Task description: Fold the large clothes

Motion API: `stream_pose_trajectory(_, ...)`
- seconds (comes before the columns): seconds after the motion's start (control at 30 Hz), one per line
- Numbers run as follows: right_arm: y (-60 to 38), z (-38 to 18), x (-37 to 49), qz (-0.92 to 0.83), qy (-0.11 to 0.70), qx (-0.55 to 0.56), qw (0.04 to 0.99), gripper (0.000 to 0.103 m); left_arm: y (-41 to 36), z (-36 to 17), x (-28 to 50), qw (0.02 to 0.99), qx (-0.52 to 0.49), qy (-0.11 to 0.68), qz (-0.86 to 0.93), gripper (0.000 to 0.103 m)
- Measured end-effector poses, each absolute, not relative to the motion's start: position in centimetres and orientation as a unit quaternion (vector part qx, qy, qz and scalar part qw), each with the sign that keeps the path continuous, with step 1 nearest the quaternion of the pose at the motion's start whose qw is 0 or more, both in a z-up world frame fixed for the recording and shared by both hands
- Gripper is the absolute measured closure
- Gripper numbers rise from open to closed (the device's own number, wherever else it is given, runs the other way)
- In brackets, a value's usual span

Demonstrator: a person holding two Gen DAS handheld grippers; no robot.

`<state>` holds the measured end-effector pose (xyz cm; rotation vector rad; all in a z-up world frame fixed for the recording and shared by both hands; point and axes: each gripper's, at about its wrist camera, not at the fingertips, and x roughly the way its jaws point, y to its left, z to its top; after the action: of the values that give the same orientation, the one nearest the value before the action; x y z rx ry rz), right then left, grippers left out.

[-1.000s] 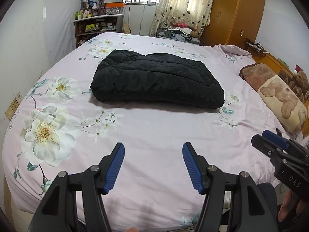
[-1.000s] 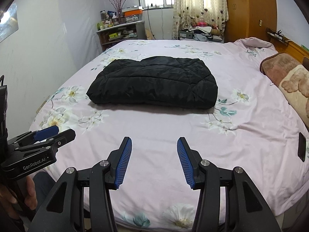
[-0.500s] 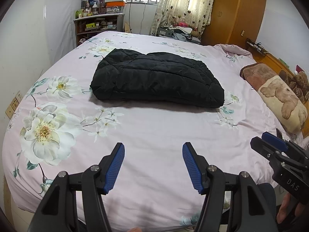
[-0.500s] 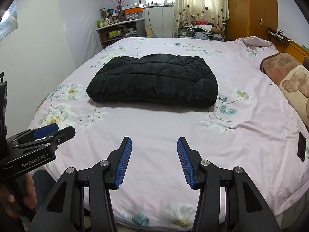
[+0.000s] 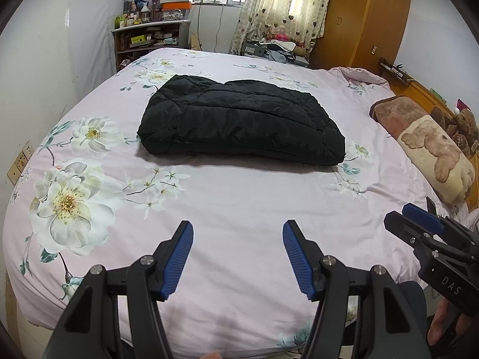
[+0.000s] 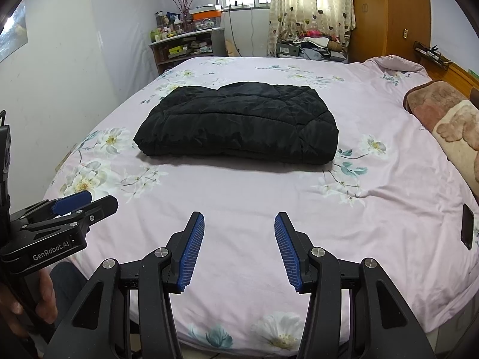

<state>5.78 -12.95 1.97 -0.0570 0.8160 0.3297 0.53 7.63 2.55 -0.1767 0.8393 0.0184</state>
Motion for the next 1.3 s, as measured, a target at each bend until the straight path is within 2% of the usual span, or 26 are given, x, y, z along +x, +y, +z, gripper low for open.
stream_pose_trajectory(1.3, -12.94, 1.76, 5.62, 0.160, 0.398, -0.028, 0.903, 0.053, 7.71, 2.65, 0.33, 0.911, -0.078, 0.406, 0.001, 0.039)
